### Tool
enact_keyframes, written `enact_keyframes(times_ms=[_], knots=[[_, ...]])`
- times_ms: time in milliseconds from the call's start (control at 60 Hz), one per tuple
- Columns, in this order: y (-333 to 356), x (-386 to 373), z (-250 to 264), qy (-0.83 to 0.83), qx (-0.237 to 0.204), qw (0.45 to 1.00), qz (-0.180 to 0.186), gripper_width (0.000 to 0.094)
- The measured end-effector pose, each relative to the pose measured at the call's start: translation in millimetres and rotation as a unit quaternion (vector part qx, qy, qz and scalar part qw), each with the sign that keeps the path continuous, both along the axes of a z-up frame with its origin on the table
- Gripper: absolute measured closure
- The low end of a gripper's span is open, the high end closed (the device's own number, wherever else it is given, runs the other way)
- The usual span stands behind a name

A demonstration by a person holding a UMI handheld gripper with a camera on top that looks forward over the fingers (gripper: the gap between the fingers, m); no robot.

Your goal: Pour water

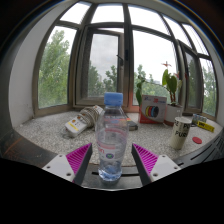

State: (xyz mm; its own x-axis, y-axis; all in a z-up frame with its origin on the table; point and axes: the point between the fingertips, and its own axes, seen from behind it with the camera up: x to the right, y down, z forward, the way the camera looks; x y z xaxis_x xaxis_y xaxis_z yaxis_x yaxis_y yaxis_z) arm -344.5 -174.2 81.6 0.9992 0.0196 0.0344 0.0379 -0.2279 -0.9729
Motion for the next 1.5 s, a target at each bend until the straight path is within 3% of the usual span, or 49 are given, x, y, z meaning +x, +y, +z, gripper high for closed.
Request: enact_keyframes(times_ms=[83, 167, 333, 550, 767, 900, 1033, 1183, 1350, 1500], knots=[[19, -1, -4, -0.001, 0.008, 1.0, 0.0, 0.0245], [27, 3, -3, -0.003, 0.024, 1.0, -0.01, 0.0475], [28, 0, -2, 0.012, 0.037, 0.999, -0.002, 0.062], [26, -3, 21, 0.039, 0.048, 0.998, 0.02, 0.065], [16, -14, 166, 0.246, 0.126, 0.955, 0.106, 0.0651], [14, 6, 259, 0.484, 0.145, 0.847, 0.163, 0.0651], [22, 70, 319, 0.705, 0.144, 0.664, 0.204, 0.0653], [45, 148, 318, 0.845, 0.127, 0.485, 0.187, 0.0651], [81, 206, 262, 0.922, 0.102, 0.352, 0.127, 0.0651], [96, 223, 227, 0.944, 0.071, 0.307, 0.097, 0.065]])
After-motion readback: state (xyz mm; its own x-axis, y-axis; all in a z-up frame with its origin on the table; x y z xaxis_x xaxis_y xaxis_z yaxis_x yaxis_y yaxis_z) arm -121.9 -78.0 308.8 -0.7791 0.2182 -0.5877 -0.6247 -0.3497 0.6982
